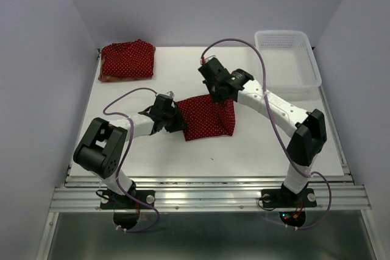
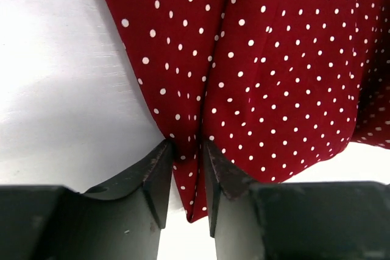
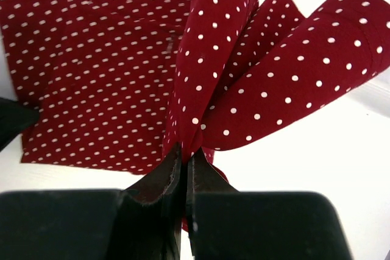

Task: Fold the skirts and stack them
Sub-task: Fold the skirt

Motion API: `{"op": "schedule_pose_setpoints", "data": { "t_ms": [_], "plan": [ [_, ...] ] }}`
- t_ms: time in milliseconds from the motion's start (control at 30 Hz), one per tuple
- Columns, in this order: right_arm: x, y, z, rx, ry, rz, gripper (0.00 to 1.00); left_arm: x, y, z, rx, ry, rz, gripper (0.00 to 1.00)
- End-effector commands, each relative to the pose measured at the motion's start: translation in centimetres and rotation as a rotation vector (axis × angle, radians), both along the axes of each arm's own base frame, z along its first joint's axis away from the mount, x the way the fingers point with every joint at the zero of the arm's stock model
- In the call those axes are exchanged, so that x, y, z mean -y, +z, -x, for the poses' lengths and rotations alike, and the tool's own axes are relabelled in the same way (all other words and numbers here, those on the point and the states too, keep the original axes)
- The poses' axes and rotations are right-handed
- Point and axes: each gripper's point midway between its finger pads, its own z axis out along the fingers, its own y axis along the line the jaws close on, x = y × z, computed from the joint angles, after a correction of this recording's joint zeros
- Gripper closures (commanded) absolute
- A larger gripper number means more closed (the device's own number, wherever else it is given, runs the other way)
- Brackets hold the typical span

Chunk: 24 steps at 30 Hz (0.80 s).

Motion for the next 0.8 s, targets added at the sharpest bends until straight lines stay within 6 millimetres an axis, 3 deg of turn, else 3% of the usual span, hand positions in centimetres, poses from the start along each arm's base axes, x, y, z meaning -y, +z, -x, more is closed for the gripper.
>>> {"op": "schedule_pose_setpoints", "data": {
  "t_ms": [0,67,133,200,400,567,667,700,767],
  "plan": [
    [-3.9,0.5,0.9,0.019,0.04,-0.012,0.98,0.4,-0.3,0.1,0.007,-0.017,0.027,0.64],
    [-5.8,-0.3,1.4,0.004,0.07,-0.017,0.98,0.5,-0.4,0.1,0.004,-0.017,0.032,0.66],
    [-7.1,-1.0,1.8,-0.02,0.093,-0.034,0.98,0.6,-0.7,0.3,-0.005,-0.023,0.033,0.78],
    [-8.2,-1.4,2.0,-0.027,0.099,-0.047,0.98,0.6,-0.8,0.3,-0.01,-0.023,0.037,0.78],
    [-12.9,-5.4,3.8,-0.124,0.177,-0.065,0.95,0.5,-1.3,0.4,-0.026,-0.015,0.032,0.78],
    [-14.7,-8.9,4.3,-0.185,0.197,-0.04,0.9,0.3,-1.6,0.6,-0.045,0.0,0.018,0.78],
    [-16.1,-9.7,5.0,-0.196,0.249,-0.037,0.81,-0.2,-1.3,0.7,-0.046,0.019,-0.001,0.78],
    [-16.2,-9.9,4.9,-0.193,0.26,-0.036,0.73,-0.4,-1.3,0.8,-0.045,0.024,-0.007,0.77],
    [-16.8,-10.0,4.9,-0.193,0.292,-0.051,0.7,-1.0,-1.3,1.4,-0.06,0.04,-0.025,0.7]
  ]
}}
